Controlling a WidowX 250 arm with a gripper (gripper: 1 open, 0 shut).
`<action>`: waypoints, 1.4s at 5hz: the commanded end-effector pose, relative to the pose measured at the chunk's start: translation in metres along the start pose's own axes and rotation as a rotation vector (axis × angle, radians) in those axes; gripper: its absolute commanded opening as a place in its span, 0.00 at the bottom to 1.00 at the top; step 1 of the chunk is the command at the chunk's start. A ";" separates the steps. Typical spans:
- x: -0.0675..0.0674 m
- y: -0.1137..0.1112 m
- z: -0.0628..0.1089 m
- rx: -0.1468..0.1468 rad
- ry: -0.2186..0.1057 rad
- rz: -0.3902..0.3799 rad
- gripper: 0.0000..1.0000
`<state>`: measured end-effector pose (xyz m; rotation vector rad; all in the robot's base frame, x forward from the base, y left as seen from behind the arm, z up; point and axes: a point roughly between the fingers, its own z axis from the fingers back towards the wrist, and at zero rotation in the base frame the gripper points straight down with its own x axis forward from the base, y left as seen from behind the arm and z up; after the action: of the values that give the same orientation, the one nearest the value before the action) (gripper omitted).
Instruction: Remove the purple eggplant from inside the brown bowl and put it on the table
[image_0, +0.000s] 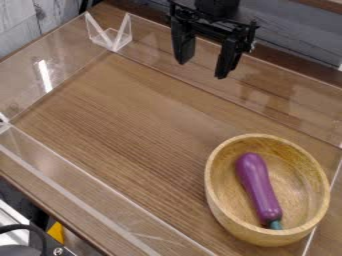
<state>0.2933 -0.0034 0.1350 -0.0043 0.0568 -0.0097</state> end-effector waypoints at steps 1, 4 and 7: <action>-0.007 0.003 -0.003 -0.008 0.015 0.071 0.00; -0.027 -0.002 -0.016 -0.020 0.075 -0.005 1.00; -0.063 -0.033 -0.025 -0.066 0.086 0.085 1.00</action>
<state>0.2262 -0.0356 0.1032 -0.0614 0.1897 0.0789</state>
